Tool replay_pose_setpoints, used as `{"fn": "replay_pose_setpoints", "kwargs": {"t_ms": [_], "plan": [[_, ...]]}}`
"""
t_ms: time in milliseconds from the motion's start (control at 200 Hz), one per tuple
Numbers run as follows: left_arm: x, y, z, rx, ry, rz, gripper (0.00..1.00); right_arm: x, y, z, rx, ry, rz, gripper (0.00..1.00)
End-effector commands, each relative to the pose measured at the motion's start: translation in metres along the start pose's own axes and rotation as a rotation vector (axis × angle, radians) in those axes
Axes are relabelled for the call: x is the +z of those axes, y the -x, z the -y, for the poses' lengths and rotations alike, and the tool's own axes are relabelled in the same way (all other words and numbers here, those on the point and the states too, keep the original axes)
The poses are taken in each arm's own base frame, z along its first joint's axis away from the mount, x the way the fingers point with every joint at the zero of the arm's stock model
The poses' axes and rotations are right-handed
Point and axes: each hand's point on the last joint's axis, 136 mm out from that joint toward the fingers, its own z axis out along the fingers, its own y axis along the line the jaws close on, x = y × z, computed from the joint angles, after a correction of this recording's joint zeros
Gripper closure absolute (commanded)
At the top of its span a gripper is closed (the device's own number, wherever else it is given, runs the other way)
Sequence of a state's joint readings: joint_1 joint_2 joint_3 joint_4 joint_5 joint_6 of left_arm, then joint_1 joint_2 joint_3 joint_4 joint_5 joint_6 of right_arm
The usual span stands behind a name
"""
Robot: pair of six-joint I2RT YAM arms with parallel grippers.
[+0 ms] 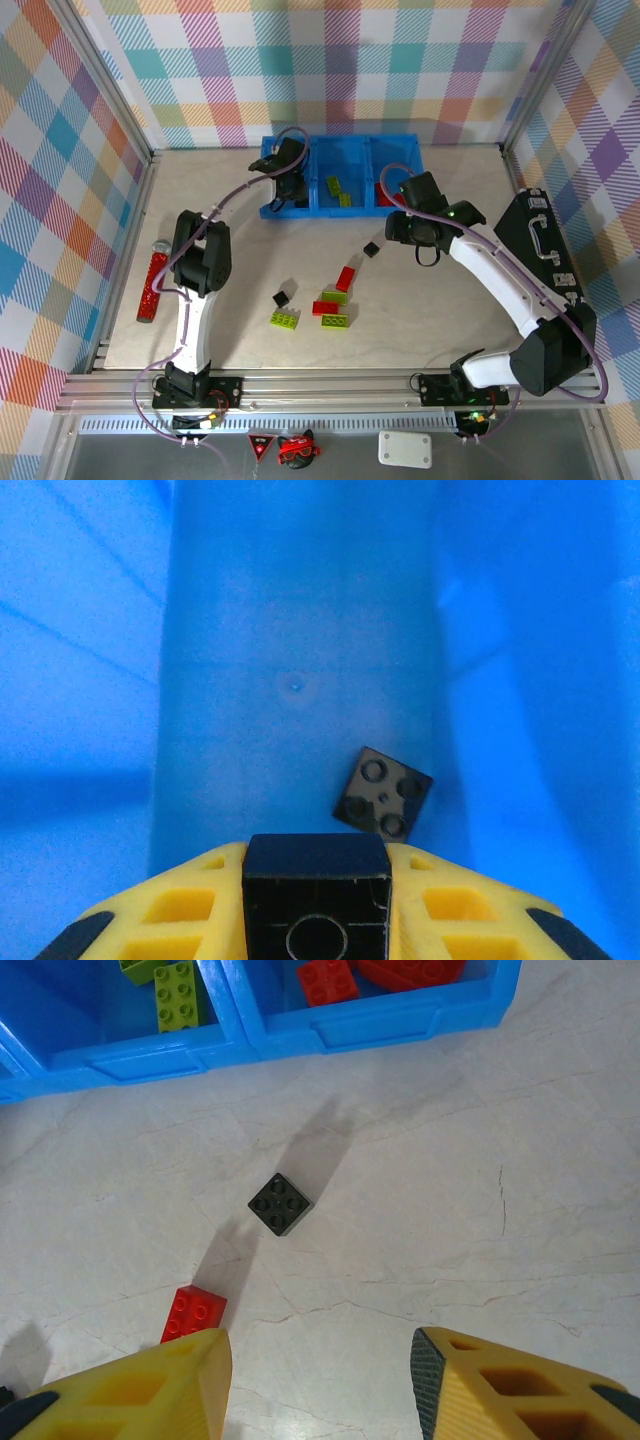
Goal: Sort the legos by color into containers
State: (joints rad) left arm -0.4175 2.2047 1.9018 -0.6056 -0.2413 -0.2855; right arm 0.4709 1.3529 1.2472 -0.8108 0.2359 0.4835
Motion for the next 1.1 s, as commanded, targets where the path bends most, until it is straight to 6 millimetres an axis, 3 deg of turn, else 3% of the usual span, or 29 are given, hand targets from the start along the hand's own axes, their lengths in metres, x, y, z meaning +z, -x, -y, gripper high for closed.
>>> {"fn": "replay_pose_setpoints", "kwargs": {"t_ms": [0,255,475,590,855,1095], "plan": [[0.016,0.015,-0.008,0.004,0.034,0.038,0.71,-0.013,0.008,0.002,0.017,-0.004,0.028,0.48],[0.044,0.005,-0.009,0.005,0.061,0.001,0.7,-0.009,0.006,0.001,0.019,-0.003,0.014,0.48],[0.048,0.002,-0.008,0.01,0.056,-0.006,0.57,-0.008,0.007,0.0,0.022,0.0,0.013,0.48],[0.041,0.006,-0.007,0.008,0.048,0.003,0.52,-0.007,0.008,-0.003,0.025,0.007,0.011,0.48],[0.014,0.01,-0.01,0.001,0.03,0.021,0.53,-0.003,0.007,-0.01,0.022,0.029,-0.008,0.49],[-0.013,-0.01,-0.018,-0.017,0.001,-0.012,0.54,0.007,-0.001,-0.019,0.021,0.044,-0.054,0.51]]}}
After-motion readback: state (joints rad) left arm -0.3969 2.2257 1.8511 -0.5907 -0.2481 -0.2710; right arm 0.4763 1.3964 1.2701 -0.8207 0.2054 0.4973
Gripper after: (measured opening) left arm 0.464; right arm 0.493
